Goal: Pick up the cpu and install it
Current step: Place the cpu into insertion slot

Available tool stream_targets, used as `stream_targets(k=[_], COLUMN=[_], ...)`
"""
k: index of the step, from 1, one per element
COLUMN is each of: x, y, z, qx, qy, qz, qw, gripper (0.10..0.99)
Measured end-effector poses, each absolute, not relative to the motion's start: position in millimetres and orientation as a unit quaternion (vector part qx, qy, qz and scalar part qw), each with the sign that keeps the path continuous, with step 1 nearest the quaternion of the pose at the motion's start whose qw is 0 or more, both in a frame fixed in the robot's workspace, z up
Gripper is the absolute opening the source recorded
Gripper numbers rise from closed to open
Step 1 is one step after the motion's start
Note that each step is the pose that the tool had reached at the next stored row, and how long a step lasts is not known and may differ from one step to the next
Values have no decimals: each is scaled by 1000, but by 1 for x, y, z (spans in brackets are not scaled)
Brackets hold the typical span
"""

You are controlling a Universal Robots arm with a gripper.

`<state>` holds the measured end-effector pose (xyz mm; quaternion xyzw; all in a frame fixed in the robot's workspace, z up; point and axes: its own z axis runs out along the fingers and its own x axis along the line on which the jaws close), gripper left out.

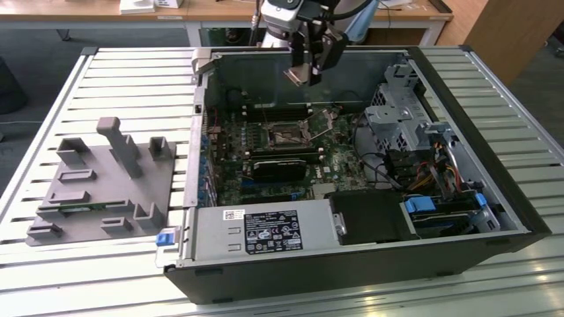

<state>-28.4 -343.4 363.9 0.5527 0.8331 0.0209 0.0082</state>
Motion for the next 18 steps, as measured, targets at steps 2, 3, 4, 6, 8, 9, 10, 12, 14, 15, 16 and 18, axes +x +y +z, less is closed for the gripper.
stream_targets(k=[2,3,4,6,8,9,10,12,14,15,16,18], x=[-28,-28,-28,-28,-28,-28,-28,-28,-28,-28,-28,-28], y=[-343,-343,-343,-343,-343,-343,-343,-343,-343,-343,-343,-343], z=[364,363,363,363,363,363,362,362,362,362,361,361], qx=[568,575,582,595,608,615,622,635,648,654,661,672], qy=[823,818,813,803,793,788,783,772,761,756,750,740], qz=[21,21,21,20,20,20,20,20,20,20,20,19], qw=[9,9,9,9,10,10,10,10,11,11,11,11], gripper=[541,541,541,541,541,541,541,541,541,541,541,541])
